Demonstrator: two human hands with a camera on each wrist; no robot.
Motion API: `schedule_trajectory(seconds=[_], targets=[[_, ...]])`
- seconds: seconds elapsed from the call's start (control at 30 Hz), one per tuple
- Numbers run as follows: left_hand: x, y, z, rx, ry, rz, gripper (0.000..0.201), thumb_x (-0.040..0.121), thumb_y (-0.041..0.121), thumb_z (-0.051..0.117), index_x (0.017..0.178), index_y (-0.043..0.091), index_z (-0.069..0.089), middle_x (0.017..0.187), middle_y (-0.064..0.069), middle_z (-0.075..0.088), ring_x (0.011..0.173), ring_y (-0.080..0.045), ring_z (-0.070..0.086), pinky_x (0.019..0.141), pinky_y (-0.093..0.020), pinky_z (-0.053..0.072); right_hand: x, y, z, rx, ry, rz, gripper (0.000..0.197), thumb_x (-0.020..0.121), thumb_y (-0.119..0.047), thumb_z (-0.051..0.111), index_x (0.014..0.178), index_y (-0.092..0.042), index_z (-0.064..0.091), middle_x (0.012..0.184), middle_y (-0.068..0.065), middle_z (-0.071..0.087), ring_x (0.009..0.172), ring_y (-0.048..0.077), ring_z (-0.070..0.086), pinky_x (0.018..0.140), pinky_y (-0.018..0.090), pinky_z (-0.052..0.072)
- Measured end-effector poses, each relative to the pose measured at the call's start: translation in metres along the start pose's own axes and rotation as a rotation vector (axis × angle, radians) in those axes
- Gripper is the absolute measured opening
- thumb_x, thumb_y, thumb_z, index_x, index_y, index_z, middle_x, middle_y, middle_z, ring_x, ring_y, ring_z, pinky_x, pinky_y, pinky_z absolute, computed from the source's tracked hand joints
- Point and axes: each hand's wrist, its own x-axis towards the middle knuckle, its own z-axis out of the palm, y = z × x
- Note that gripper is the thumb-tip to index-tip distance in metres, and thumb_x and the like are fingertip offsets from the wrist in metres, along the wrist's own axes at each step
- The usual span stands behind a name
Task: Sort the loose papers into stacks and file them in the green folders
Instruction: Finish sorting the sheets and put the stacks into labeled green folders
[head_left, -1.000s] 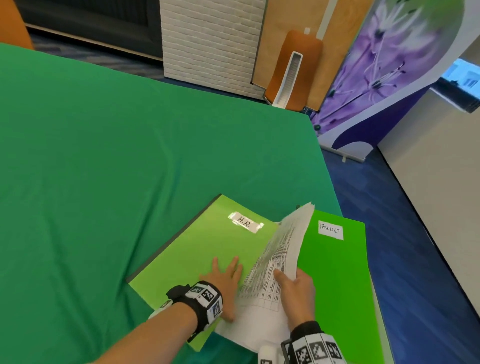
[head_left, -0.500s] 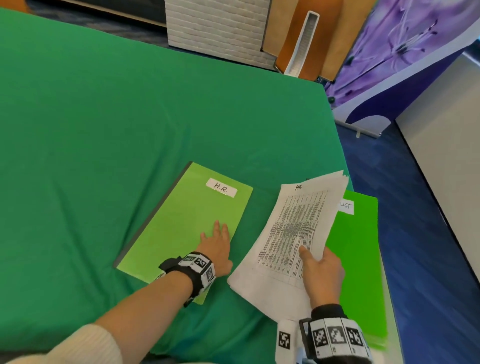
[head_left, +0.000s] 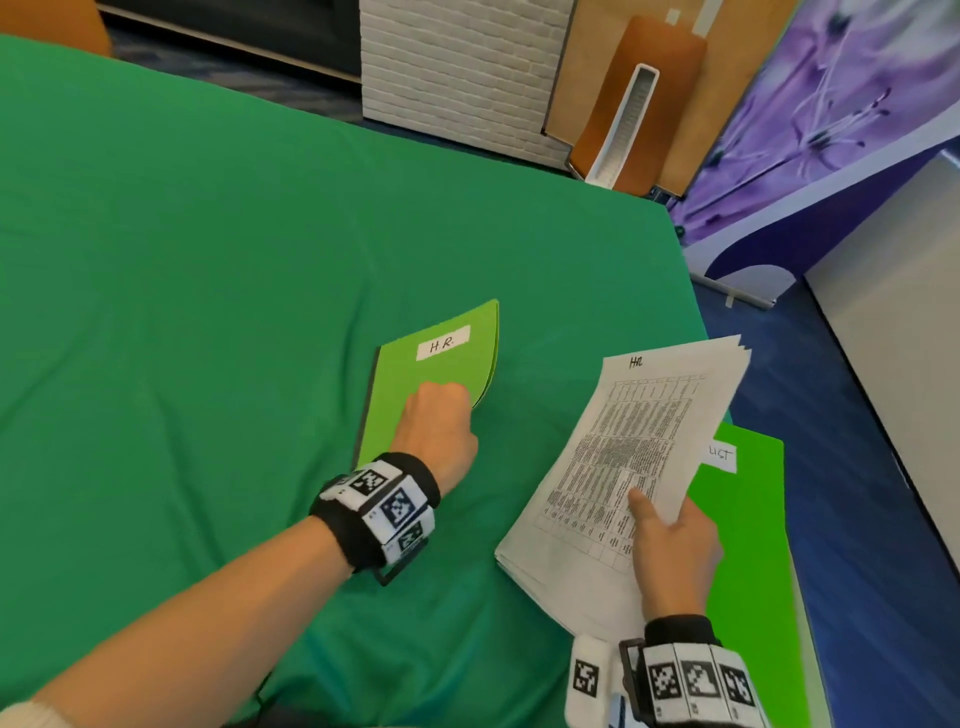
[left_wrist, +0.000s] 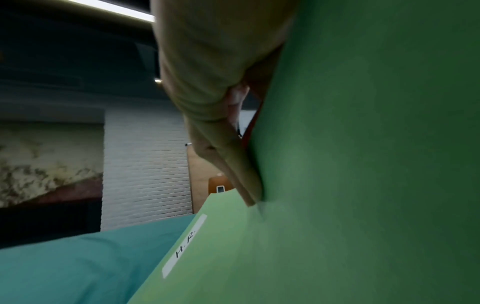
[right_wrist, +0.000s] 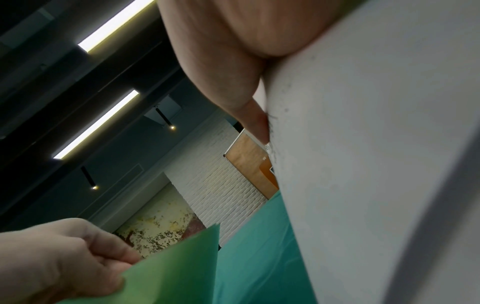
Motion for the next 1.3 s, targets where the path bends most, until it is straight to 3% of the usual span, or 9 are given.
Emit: schedule_trajectory(seconds=[0.13,0.23,0.33,0.53,0.67,0.87,0.97,1.17,1.3], targets=[[0.012,-0.024,-0.015,-0.264,0.129,-0.093,0.024,0.08,-0.003,0.058,0.095,0.009,0.073,0.089,-0.01,0.071,0.086,-0.026,0.064,0.083,-0.033,0.054,0.002,-0.017,0.008,0.032,0.04,-0.008,0.026,0.09,-0.02,0.066,0.113,-0.007,0.07,0.112,0.011,0.07,0.102,0.027,0.063,0.093,0.037,0.046],[0.016,-0.04,-0.009,-0.602,0.057,-0.217,0.007,0.078,0.015,0.079,0.083,0.015,0.074,0.086,-0.006,0.073,0.087,-0.02,0.067,0.086,-0.031,0.053,-0.002,-0.028,0.015,0.051,0.075,-0.033,0.027,0.09,-0.018,0.066,0.114,-0.007,0.069,0.113,0.011,0.07,0.102,0.024,0.062,0.094,0.038,0.046],[0.015,-0.046,0.0,-0.813,-0.011,-0.293,0.01,0.078,0.02,0.08,0.079,0.018,0.071,0.089,0.0,0.07,0.093,-0.017,0.064,0.094,-0.039,0.052,-0.006,-0.037,0.013,0.011,0.101,-0.084,0.026,0.09,-0.018,0.065,0.113,-0.005,0.069,0.112,0.013,0.07,0.105,0.03,0.063,0.094,0.039,0.046],[0.024,-0.05,-0.008,-0.659,0.043,-0.118,0.013,0.075,0.014,0.072,0.087,0.019,0.073,0.046,0.011,0.051,0.049,-0.012,0.055,0.07,-0.04,0.061,-0.016,-0.069,-0.015,-0.062,0.211,-0.276,0.03,0.091,-0.024,0.062,0.107,0.0,0.071,0.104,0.017,0.072,0.09,0.027,0.064,0.072,0.019,0.035],[0.028,-0.06,-0.02,-0.673,0.047,-0.112,0.032,0.078,0.02,0.067,0.109,0.011,0.072,0.081,0.006,0.068,0.066,-0.014,0.067,0.069,-0.041,0.061,-0.012,-0.096,-0.034,0.098,0.25,-0.289,0.026,0.09,-0.026,0.066,0.108,-0.007,0.071,0.101,0.001,0.071,0.086,0.015,0.064,0.076,0.03,0.049],[0.035,-0.087,-0.034,-0.676,0.093,-0.122,0.056,0.07,0.036,0.056,0.118,0.008,0.069,0.113,0.0,0.068,0.106,-0.015,0.062,0.1,-0.034,0.047,0.01,-0.091,-0.011,0.435,-0.075,-0.135,0.016,0.087,-0.008,0.068,0.101,-0.016,0.072,0.096,-0.004,0.076,0.091,0.015,0.071,0.079,0.032,0.057],[0.039,-0.095,-0.034,-0.743,0.018,-0.139,0.056,0.075,0.032,0.057,0.124,0.008,0.065,0.12,0.004,0.066,0.112,-0.015,0.061,0.104,-0.036,0.045,0.031,-0.043,0.037,0.229,-0.261,0.038,0.017,0.086,-0.011,0.069,0.102,-0.016,0.071,0.102,0.004,0.074,0.094,0.024,0.07,0.087,0.045,0.055],[0.043,-0.092,-0.025,-0.797,-0.075,-0.102,0.04,0.087,0.024,0.058,0.125,0.014,0.064,0.114,0.014,0.065,0.104,-0.004,0.06,0.096,-0.027,0.046,0.036,0.024,0.104,-0.355,-0.39,0.155,0.029,0.088,-0.019,0.065,0.114,-0.005,0.067,0.114,0.015,0.068,0.104,0.031,0.063,0.087,0.034,0.048],[0.052,-0.094,-0.016,-0.831,-0.135,-0.095,0.065,0.064,0.049,0.054,0.119,0.018,0.069,0.112,0.011,0.071,0.105,-0.007,0.064,0.101,-0.036,0.048,0.048,0.024,0.118,-0.355,-0.448,0.147,0.029,0.089,-0.019,0.065,0.115,-0.006,0.067,0.113,0.013,0.069,0.103,0.03,0.064,0.09,0.035,0.049]])
